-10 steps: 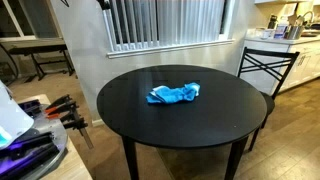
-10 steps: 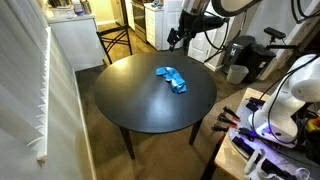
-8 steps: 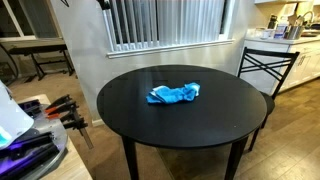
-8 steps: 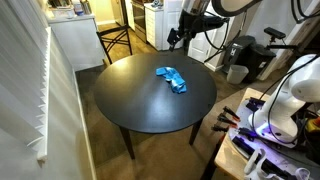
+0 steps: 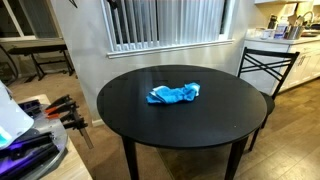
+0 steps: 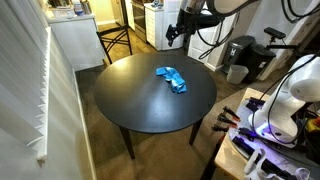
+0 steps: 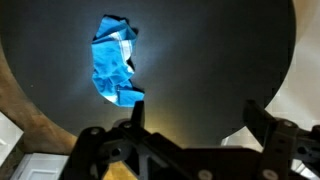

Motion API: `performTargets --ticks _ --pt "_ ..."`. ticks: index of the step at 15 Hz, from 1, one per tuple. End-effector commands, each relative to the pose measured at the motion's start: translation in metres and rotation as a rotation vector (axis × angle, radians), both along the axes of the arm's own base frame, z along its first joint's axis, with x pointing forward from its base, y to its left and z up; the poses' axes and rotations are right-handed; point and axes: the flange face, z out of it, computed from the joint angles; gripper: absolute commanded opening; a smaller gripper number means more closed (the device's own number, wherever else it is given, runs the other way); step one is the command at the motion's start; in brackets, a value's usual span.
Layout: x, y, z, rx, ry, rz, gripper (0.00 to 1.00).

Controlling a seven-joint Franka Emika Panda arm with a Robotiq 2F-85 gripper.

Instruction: Use the towel to wipe the table

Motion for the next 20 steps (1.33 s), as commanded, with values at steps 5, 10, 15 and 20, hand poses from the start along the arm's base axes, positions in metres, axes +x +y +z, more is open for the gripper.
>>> performTargets --ticks 5,10,15,20 --pt "0.125 -0.108 -0.055 0.045 0.006 -0.438 1.0" --pt "0.131 -0.151 -0.111 0.122 0.071 -0.712 1.0" --pt "0.13 -0.16 -0.13 0.125 0.12 -0.778 1.0" --pt "0.131 -0.155 -0.122 0.134 0.112 -0.762 1.0"
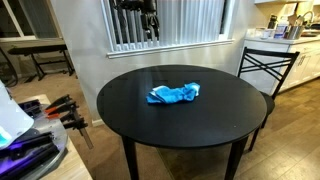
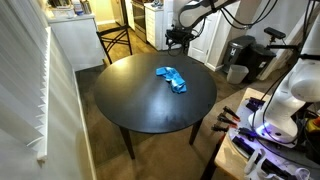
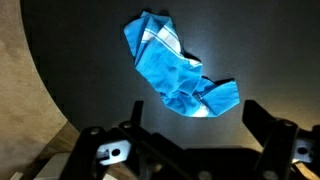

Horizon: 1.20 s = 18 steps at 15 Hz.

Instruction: Use the towel to wipe the table

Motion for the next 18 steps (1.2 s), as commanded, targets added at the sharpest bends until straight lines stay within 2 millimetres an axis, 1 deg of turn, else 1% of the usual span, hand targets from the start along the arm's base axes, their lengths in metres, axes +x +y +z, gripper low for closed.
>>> performTargets --ticks 1,3,5,7,11,12,15,17,18 --pt "0.005 0.004 0.008 0.028 -0.021 0.023 1.0" --pt "0.015 -0.006 -0.009 0.089 -0.027 -0.009 1.0" --pt "0.021 -0.017 -0.036 0.166 -0.027 -0.066 1.0" --pt "0.03 -0.032 -0.068 0.229 -0.04 -0.13 1.0" --pt "0.047 -0.076 -0.136 0.315 -0.071 -0.307 1.0" --pt "0.047 -0.087 -0.153 0.342 -0.066 -0.35 1.0" --pt "0.052 -0.11 -0.195 0.392 -0.061 -0.468 1.0" --pt "0.053 -0.12 -0.218 0.418 -0.051 -0.518 1.0" --pt "0.053 -0.121 -0.228 0.424 -0.034 -0.53 1.0"
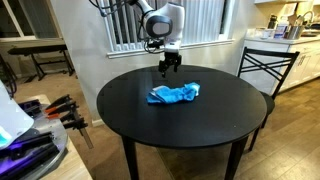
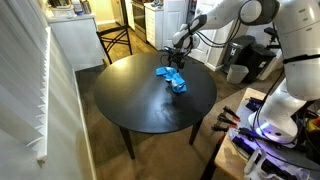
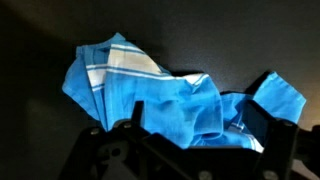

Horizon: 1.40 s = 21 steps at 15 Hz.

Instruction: Use the towel to wipe the table

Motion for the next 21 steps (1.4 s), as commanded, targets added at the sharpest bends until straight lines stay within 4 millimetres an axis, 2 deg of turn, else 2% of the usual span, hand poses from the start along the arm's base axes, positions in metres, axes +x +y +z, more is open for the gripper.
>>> performTargets --ticks 1,2,4,9,11,18,19,20,21 --pt "0.008 -0.007 -0.028 0.044 0.002 -0.047 1.0" --pt "0.002 -0.007 -0.02 0.017 0.014 -0.027 1.0" --pt "0.005 -0.007 -0.033 0.02 0.021 -0.03 1.0" --pt "0.01 -0.003 -0.035 0.021 0.018 -0.031 1.0" --pt "0.014 -0.005 -0.057 0.022 0.051 -0.05 1.0" --pt "0.022 -0.022 -0.106 0.0 0.018 -0.088 1.0" --pt "0.023 -0.024 -0.111 -0.015 0.009 -0.077 0.75" --pt "0.023 -0.025 -0.115 -0.026 0.006 -0.065 0.74" --pt "0.024 -0.025 -0.119 -0.03 0.004 -0.065 0.68"
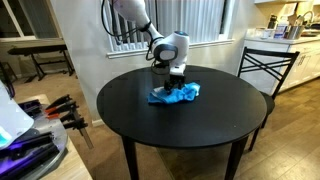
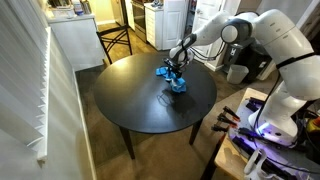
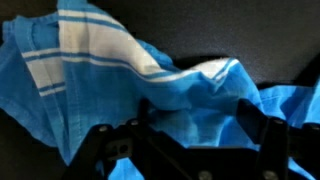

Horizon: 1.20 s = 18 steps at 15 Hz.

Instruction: Use the towel to wipe the table

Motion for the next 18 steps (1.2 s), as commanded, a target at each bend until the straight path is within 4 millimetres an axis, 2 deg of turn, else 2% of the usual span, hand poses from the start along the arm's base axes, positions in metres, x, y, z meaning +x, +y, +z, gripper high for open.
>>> performTargets --ticks 1,8,10,12,13,18 --pt "0.006 -0.004 -0.013 -0.021 -0.023 0.003 0.6" --pt "0.011 -0.007 -0.017 -0.034 -0.022 0.007 0.16" --pt "0.011 -0.012 -0.018 -0.043 -0.02 -0.005 0.06" --pt "0.008 -0.026 -0.019 -0.058 -0.013 -0.032 0.04" --pt "0.005 -0.036 -0.02 -0.071 -0.01 -0.051 0.07" --pt "-0.031 -0.111 -0.016 -0.093 0.025 -0.227 0.07"
